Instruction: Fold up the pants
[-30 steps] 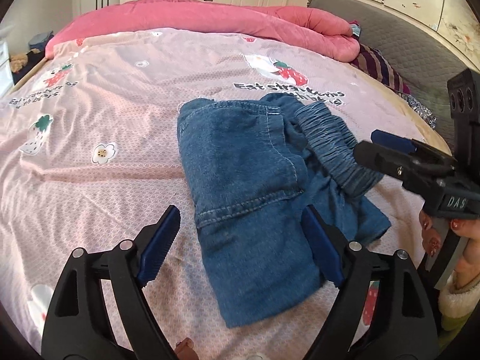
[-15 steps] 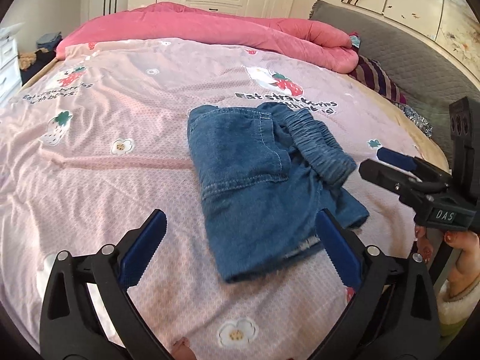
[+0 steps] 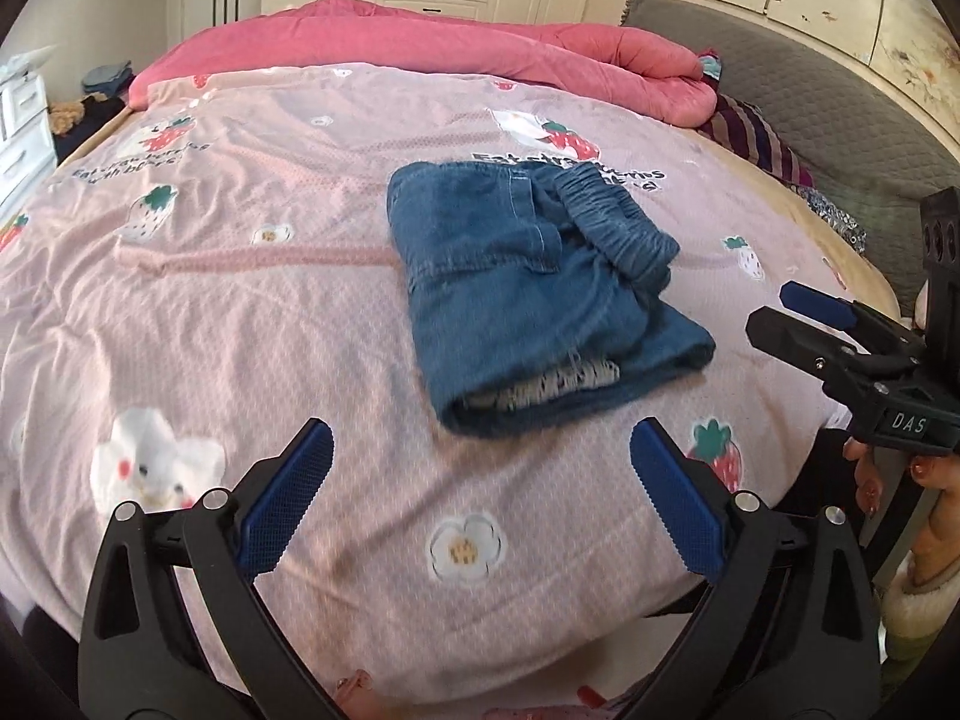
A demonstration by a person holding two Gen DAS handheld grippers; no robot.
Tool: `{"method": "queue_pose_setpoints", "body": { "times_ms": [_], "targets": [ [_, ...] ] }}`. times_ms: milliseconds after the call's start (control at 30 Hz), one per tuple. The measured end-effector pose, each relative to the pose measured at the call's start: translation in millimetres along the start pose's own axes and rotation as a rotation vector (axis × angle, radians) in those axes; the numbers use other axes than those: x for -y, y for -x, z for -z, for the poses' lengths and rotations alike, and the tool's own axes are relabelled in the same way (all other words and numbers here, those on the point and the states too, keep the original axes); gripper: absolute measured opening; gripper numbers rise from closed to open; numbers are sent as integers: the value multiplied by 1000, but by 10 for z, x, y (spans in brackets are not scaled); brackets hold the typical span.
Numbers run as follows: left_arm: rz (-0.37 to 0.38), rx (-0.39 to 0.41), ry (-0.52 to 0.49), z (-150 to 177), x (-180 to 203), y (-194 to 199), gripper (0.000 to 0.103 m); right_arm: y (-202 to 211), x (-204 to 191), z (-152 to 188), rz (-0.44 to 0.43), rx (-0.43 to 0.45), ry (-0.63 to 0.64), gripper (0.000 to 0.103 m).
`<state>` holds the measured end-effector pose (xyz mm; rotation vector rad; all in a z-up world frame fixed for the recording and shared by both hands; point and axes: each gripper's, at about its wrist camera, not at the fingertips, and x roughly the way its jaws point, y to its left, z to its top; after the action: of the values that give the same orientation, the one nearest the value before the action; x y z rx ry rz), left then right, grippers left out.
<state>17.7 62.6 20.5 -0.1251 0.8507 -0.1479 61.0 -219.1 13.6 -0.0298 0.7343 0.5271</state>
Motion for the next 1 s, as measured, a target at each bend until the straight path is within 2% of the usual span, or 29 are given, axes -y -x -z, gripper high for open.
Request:
{"method": "queue_pose_setpoints", "body": {
  "times_ms": [367, 600, 800, 1000],
  "targets": [
    [4, 15, 28, 191, 90, 147, 93, 140, -30, 299, 13, -6, -52, 98],
    [-13, 12, 39, 348, 121, 144, 93, 92, -1, 562, 74, -33, -46, 98],
    [-12, 9, 46, 386, 146, 126, 93, 80, -18, 605, 113, -28, -16, 98],
    [-14, 5, 51, 396, 138, 111, 93, 74, -49, 583, 104, -24, -8, 98]
  ]
}}
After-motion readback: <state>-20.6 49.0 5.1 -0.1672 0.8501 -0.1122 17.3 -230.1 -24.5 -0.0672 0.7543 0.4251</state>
